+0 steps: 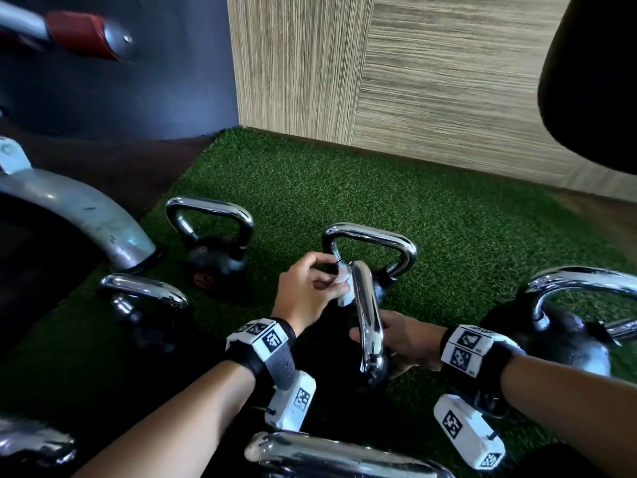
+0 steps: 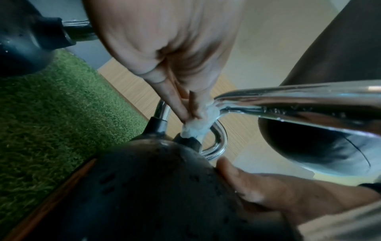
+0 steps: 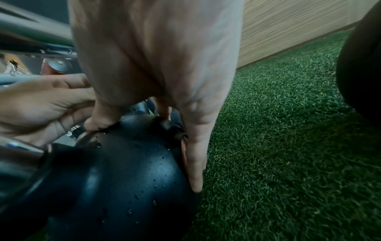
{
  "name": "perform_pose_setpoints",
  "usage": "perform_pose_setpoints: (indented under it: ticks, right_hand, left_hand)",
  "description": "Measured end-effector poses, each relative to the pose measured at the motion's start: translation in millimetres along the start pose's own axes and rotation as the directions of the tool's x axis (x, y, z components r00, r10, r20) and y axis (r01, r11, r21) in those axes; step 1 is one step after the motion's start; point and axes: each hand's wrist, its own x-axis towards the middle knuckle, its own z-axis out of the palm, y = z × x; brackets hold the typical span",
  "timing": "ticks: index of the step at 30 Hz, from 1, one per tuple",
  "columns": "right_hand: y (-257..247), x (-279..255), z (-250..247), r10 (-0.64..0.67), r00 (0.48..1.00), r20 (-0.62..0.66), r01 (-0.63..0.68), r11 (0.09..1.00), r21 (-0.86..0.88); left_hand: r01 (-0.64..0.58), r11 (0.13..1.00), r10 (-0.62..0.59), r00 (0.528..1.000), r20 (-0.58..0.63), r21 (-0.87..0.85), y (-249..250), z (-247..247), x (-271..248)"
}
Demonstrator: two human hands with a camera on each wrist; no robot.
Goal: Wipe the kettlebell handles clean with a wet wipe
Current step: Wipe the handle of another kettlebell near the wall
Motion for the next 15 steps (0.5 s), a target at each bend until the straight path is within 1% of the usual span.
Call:
perform_pose_setpoints:
  ticks: [4, 5, 6, 8, 10, 13, 15]
  right_hand:
    - [0, -3, 0, 0.016, 1.000, 0.018, -0.016, 1.000, 0.020]
    - [1, -3, 1, 0.020, 1.000, 0.015, -0.020, 1.000, 0.019]
    - [1, -2, 1, 0.016, 1.000, 0.007, -0.016, 1.000, 0.018]
    - [3, -1, 2, 0.006, 1.000, -0.004, -0.006, 1.000, 0.014]
    - [6, 1, 2, -0.008, 1.000, 0.002, 0.008, 1.000, 0.020]
    - [10, 4, 1, -0.016, 1.000, -0.019, 0.017, 0.999, 0.032]
    - [11, 6, 2, -0.037, 0.999, -0.033, 0.038, 0.998, 0.048]
  left_hand:
    - [0.021, 0.999, -0.023, 0.997, 0.070, 0.031, 2, -3, 7]
    - [0.036, 0.999, -0.034, 0.996, 0.086, -0.023, 5, -4, 9]
    - [0.054, 0.991, -0.042, 0.994, 0.098, -0.125, 9, -5, 9]
    - [0.066, 0.954, -0.038, 0.994, 0.102, -0.291, 14, -7, 8]
    - [0.102, 0.908, -0.055, 0.991, 0.124, -0.405, 18, -7, 5]
    - [0.175, 0.854, -0.105, 0.980, 0.168, -0.490, 22, -7, 2]
    - [0.238, 0.824, -0.128, 0.962, 0.241, -0.514, 25, -12, 0]
